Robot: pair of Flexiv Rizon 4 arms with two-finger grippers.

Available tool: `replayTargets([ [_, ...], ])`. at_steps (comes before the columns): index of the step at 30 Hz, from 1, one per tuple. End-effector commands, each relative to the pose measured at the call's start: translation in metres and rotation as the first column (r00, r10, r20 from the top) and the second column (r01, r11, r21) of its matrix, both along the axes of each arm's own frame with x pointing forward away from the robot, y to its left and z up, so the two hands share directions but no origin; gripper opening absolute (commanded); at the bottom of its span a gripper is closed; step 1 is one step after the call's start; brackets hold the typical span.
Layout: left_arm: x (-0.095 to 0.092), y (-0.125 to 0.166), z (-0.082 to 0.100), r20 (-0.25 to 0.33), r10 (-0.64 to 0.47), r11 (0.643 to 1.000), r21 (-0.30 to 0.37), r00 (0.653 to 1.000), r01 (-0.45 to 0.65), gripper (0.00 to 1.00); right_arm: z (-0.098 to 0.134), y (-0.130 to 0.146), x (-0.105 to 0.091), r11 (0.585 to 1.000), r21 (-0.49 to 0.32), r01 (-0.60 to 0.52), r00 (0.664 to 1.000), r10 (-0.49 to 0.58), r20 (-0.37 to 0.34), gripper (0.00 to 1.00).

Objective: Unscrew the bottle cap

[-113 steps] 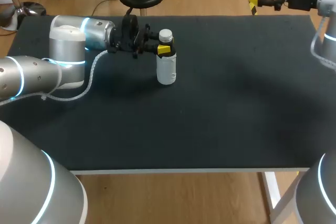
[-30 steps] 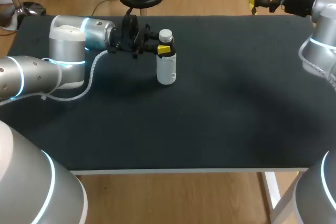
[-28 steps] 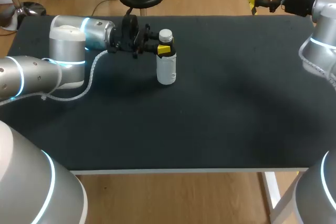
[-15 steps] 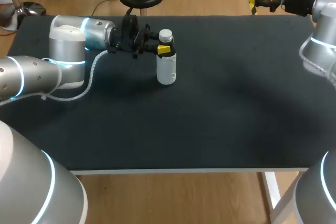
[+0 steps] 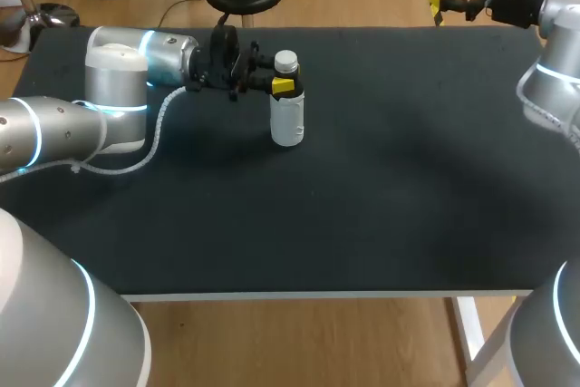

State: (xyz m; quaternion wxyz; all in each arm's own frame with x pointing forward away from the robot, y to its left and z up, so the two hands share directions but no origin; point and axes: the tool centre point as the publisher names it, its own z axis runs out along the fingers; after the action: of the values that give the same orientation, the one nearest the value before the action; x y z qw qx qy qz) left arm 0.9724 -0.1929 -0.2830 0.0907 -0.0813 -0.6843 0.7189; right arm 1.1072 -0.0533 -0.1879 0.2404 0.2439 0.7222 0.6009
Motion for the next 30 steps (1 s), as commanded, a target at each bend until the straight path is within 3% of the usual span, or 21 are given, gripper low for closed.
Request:
replayTargets([
  [1,0.0,0.0,-0.001,0.003,0.0,1.0,-0.003,1.0,0.0,0.0,-0.001,0.004,-0.002,1.0,-0.009,0.008,1.0,-0.008,0.01,1.0],
  [13,0.0,0.0,-0.001,0.003,0.0,1.0,-0.003,1.0,0.0,0.0,-0.006,0.031,-0.013,1.0,-0.008,0.024,1.0,-0.024,0.013,1.0],
  [30,0.0,0.0,-0.001,0.003,0.0,1.0,-0.003,1.0,0.0,0.0,-0.022,0.105,-0.057,0.998,-0.02,-0.052,0.998,0.051,-0.033,1.0],
])
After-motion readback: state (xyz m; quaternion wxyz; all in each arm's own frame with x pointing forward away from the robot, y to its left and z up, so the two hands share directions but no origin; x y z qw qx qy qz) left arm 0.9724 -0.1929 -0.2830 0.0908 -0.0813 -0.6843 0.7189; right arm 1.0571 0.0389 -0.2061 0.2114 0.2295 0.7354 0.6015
